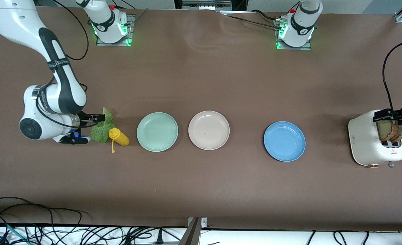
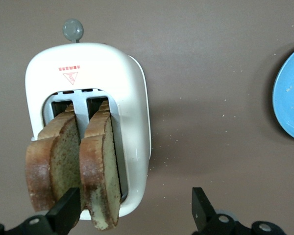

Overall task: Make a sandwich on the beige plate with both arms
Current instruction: 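Grasp the lettuce with the right gripper while the left gripper grasps bread, then lift the bread slice from the toaster with the left gripper toward the beige plate, then lower the bread onto the beige plate and open the left gripper, then carry the lettuce over the bread with the right gripper while the left gripper withdraws, then open the right gripper to drop the lettuce onto the bread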

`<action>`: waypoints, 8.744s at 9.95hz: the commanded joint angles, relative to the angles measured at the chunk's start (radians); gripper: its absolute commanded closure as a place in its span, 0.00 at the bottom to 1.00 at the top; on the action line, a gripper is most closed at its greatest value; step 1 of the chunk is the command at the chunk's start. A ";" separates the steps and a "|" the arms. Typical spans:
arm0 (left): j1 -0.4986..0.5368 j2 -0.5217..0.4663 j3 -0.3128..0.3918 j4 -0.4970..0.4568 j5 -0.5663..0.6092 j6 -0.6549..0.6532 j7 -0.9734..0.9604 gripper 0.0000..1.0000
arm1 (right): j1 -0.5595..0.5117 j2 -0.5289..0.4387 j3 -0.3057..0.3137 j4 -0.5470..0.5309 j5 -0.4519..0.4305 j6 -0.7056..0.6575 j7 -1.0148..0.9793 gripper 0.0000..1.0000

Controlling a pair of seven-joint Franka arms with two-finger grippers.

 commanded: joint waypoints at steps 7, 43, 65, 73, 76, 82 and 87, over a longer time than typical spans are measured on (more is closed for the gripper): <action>0.029 0.039 -0.012 -0.001 0.071 0.051 0.014 0.79 | 0.004 0.095 0.006 0.017 0.021 0.076 -0.010 0.02; -0.465 0.422 -0.365 0.189 -0.719 0.223 -0.272 1.00 | 0.056 -0.146 0.165 0.487 0.088 -0.494 0.390 1.00; -0.134 0.064 -0.351 0.181 -0.124 -0.137 -0.220 0.00 | 0.453 0.144 0.229 0.485 -0.042 0.140 1.121 1.00; -0.331 -0.254 -0.036 0.111 -0.080 -0.249 -0.306 0.00 | 0.596 0.322 0.203 0.517 -0.096 0.443 1.213 1.00; -0.437 -0.314 0.092 0.046 -0.131 -0.268 -0.302 0.00 | 0.645 0.398 0.174 0.566 -0.098 0.495 1.216 1.00; -0.439 -0.314 0.085 0.057 -0.074 -0.301 -0.306 0.00 | 0.621 0.344 0.143 0.568 -0.074 0.341 1.228 0.00; -0.422 -0.313 0.091 0.059 -0.077 -0.326 -0.302 0.00 | 0.463 0.137 0.143 0.551 -0.003 0.011 1.035 0.00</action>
